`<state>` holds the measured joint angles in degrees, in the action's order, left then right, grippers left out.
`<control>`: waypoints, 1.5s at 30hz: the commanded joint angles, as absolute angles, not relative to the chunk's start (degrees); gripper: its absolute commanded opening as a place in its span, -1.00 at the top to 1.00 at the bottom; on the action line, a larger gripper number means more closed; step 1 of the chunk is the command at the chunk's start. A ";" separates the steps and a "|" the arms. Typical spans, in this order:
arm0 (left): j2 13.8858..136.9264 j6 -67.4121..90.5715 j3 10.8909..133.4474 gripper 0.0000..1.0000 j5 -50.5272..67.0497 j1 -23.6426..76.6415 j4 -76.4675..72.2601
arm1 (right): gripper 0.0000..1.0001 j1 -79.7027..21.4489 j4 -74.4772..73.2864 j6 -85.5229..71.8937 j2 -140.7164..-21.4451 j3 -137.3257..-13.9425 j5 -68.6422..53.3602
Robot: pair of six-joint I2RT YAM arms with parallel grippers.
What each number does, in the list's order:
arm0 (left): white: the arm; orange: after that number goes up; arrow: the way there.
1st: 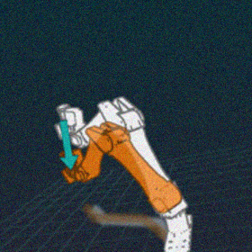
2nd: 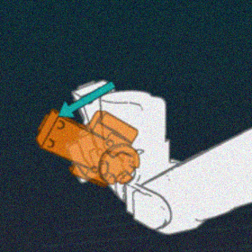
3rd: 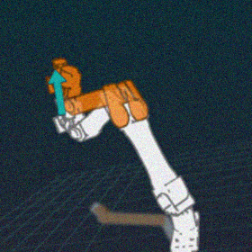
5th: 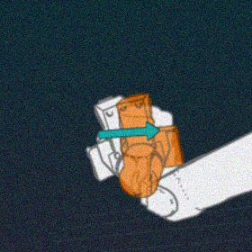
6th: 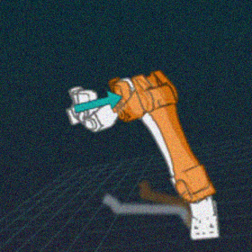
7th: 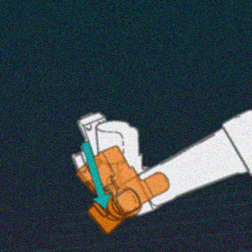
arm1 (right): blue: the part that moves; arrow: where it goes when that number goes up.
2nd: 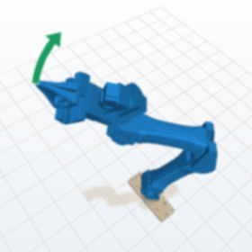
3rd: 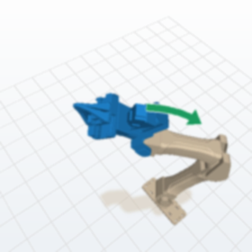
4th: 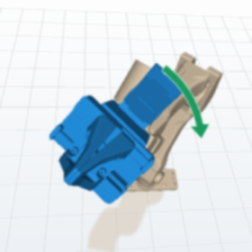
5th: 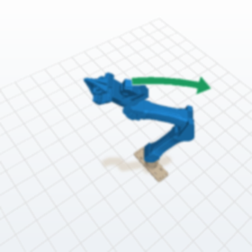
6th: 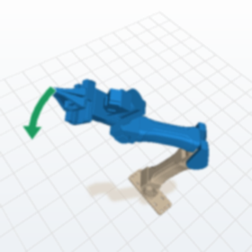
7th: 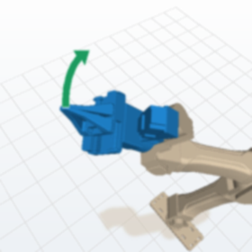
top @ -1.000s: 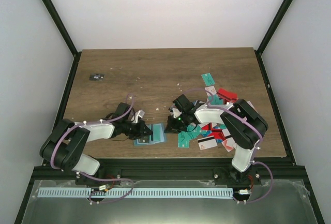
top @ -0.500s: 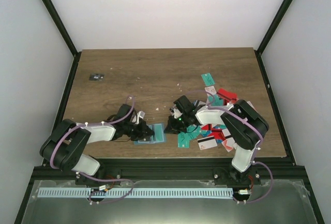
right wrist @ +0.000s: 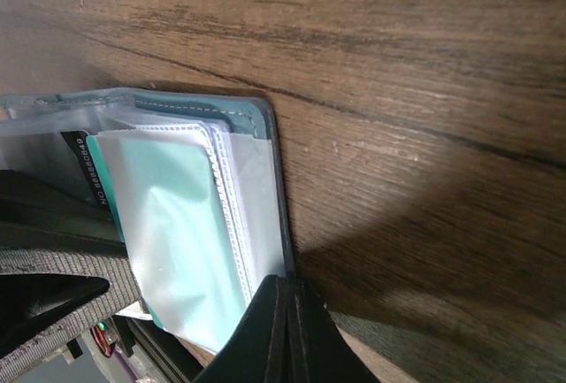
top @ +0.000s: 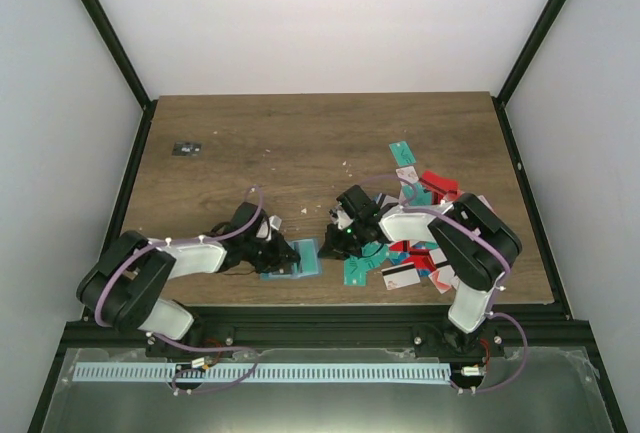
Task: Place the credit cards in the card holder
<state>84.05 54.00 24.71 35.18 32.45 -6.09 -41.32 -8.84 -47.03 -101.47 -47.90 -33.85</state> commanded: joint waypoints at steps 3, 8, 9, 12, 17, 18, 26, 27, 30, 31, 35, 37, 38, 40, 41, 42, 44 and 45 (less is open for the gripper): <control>82.35 50.46 27.57 0.65 30.88 33.49 4.12 | 0.98 -41.86 -15.05 -45.74 -100.89 -46.63 -31.23; 80.96 48.30 28.79 0.42 29.57 33.48 9.02 | 0.96 -41.36 -16.78 -44.38 -99.34 -47.81 -30.12; 80.54 48.04 29.01 0.37 29.35 33.48 9.72 | 0.95 -41.25 -17.24 -44.12 -98.93 -48.05 -29.91; 79.07 47.27 29.47 0.25 28.69 33.48 12.17 | 0.91 -40.84 -18.73 -43.24 -97.88 -48.74 -29.10; 76.08 46.17 29.86 0.10 27.55 33.49 16.17 | 0.83 -39.99 -20.64 -41.75 -95.32 -49.29 -28.16; 75.44 45.98 29.88 0.06 27.27 33.52 16.91 | 0.81 -39.78 -20.97 -41.40 -94.82 -49.38 -27.94; 69.01 44.79 31.23 -0.10 24.56 33.49 24.37 | 0.70 -38.54 -23.68 -39.75 -90.41 -50.21 -27.11; 68.20 44.44 31.73 -0.09 23.99 33.48 25.68 | 0.68 -38.50 -23.87 -39.55 -89.74 -50.27 -27.13; 66.12 43.30 33.06 -0.08 22.28 33.49 29.48 | 0.64 -38.41 -24.14 -38.97 -87.66 -50.15 -27.35; 65.47 42.92 33.50 -0.07 21.76 33.49 30.67 | 0.63 -38.41 -24.10 -38.92 -86.90 -50.04 -27.53; 63.59 41.84 35.05 0.00 20.26 33.49 34.12 | 0.55 -38.41 -22.07 -38.67 -83.97 -48.79 -29.83; 63.06 41.65 35.39 0.07 19.90 33.48 34.90 | 0.50 -38.43 -20.30 -38.96 -82.68 -47.81 -31.31; 62.95 41.58 35.45 0.12 19.79 33.57 35.01 | 0.48 -38.41 -19.25 -39.20 -82.28 -47.29 -32.42; 63.20 41.58 35.30 0.24 19.69 33.57 34.72 | 0.42 -38.41 -16.88 -39.85 -81.94 -46.25 -34.39; 63.50 41.54 35.21 0.33 19.81 33.57 34.43 | 0.40 -38.41 -15.62 -40.37 -82.04 -45.76 -35.50; 63.92 41.44 35.22 0.41 20.01 33.54 34.04 | 0.38 -38.41 -14.36 -40.80 -82.33 -45.29 -36.73; 65.11 41.31 35.33 0.53 20.66 33.65 33.11 | 0.34 -38.37 -11.56 -41.83 -83.14 -44.33 -39.09; 65.67 41.19 35.42 0.58 20.84 33.73 32.62 | 0.33 -38.40 -10.05 -42.43 -83.52 -43.93 -40.34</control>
<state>63.99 41.98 34.48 20.64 33.43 33.08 -38.74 -16.40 -40.58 -82.74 -45.56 -34.33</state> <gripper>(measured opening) 0.250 0.323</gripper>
